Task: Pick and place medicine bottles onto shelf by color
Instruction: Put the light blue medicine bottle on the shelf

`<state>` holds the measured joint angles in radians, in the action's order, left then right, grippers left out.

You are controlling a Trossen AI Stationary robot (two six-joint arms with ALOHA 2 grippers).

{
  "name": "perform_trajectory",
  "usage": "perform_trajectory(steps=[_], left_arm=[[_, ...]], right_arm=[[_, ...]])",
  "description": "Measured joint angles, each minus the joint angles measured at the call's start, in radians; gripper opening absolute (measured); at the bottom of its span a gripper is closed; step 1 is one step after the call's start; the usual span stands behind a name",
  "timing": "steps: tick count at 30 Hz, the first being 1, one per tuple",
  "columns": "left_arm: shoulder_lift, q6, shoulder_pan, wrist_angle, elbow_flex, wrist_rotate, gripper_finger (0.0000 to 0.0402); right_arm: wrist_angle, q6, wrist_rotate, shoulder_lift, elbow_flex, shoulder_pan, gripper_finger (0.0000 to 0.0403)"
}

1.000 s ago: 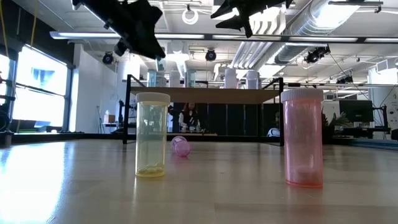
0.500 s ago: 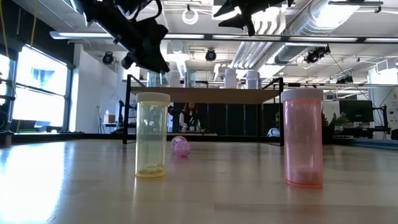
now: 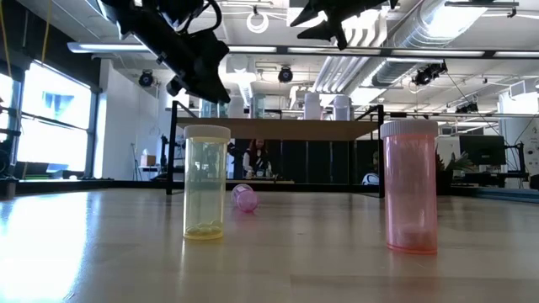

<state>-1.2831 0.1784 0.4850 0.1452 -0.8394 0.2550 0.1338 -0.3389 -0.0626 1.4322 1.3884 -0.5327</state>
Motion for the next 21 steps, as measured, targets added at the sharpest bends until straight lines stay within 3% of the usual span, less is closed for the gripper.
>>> perform_trajectory(steps=[14, 21], left_arm=[[0.002, 0.001, -0.002, -0.014, 0.000, 0.009, 0.0199], [0.004, 0.002, -0.002, 0.001, -0.006, 0.017, 0.0224]], right_arm=[[0.088, 0.007, -0.027, 0.000, 0.000, 0.003, 0.0163], [0.126, 0.014, -0.066, -0.003, 0.000, 0.008, 0.0163]])
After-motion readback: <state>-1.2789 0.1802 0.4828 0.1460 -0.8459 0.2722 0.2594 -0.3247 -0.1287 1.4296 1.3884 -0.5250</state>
